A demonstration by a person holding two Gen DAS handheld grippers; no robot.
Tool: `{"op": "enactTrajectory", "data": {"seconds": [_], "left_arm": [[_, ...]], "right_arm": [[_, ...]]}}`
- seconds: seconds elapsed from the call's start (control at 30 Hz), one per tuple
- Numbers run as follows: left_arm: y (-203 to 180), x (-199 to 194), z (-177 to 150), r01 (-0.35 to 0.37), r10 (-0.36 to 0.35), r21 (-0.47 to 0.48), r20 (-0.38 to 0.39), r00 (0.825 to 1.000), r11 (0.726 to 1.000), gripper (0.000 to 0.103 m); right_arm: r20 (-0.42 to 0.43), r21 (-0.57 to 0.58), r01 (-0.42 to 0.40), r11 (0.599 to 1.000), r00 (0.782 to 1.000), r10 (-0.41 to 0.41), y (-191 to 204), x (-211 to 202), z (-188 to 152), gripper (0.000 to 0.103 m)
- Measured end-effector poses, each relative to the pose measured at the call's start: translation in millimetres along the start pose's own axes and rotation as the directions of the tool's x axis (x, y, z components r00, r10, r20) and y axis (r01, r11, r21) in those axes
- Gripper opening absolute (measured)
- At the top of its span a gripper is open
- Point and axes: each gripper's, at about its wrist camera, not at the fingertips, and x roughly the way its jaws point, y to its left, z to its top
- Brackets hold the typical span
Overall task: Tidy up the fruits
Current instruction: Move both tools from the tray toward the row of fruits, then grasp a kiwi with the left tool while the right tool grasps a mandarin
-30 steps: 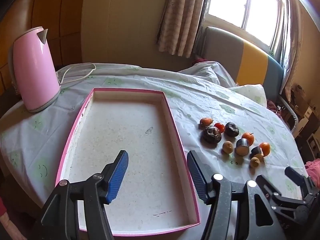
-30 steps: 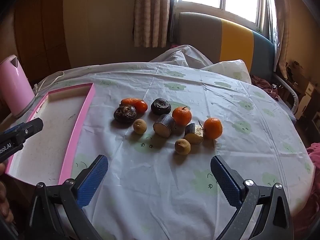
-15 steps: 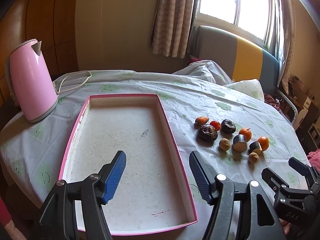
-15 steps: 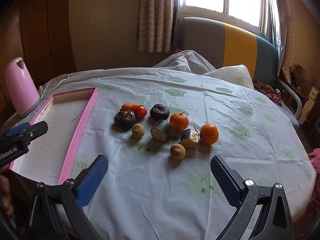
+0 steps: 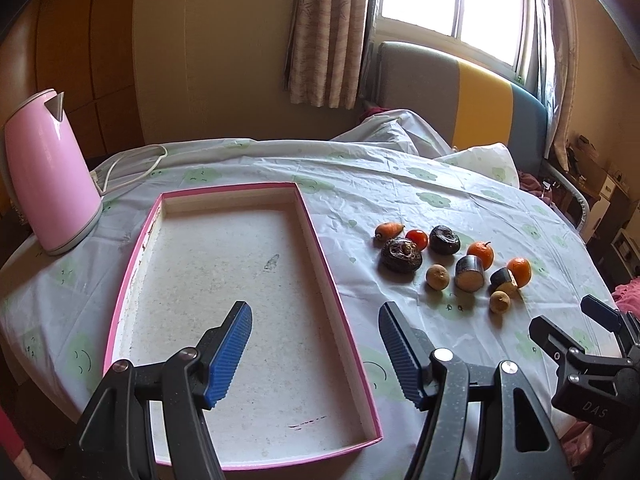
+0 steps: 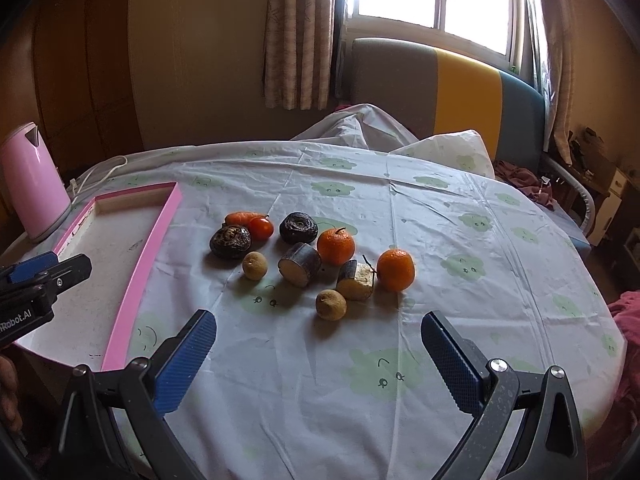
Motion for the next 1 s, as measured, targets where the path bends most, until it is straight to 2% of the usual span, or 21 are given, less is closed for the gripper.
{"op": "enactTrajectory", "data": {"seconds": [0.4, 0.63, 0.8, 0.93, 1.0], "left_arm": [[-18.1, 6.3, 0.7, 0.059, -0.058, 0.047, -0.036, 0.998, 0.997, 0.067], [-35.9, 15.6, 5.3, 0.15, -0.141, 0.084, -0.099, 0.985, 0.985, 0.067], [-56.1, 25.6, 9.2, 0.253, -0.235, 0.109, -0.153, 0.96, 0.961, 0.067], [-84.5, 36.5, 9.3, 0.342, -0.309, 0.164, -0.197, 0.93, 0.925, 0.067], [-100.6, 44.3, 8.1, 0.362, -0.32, 0.191, -0.217, 0.922, 0.912, 0.061]], "right_arm": [[-0.011, 0.032, 0.025, 0.999, 1.0, -0.025, -21.1, 1.6, -2.1, 0.103], [-0.02, 0.09, 0.062, 0.994, 0.998, -0.06, -50.1, 2.5, -2.5, 0.103], [-0.044, 0.155, 0.093, 0.984, 0.995, -0.088, -77.7, 5.9, -5.7, 0.103], [-0.067, 0.176, 0.123, 0.977, 0.991, -0.112, -93.2, 9.6, -10.0, 0.092], [-0.075, 0.191, 0.131, 0.973, 0.99, -0.119, -99.8, 11.1, -11.4, 0.085]]}}
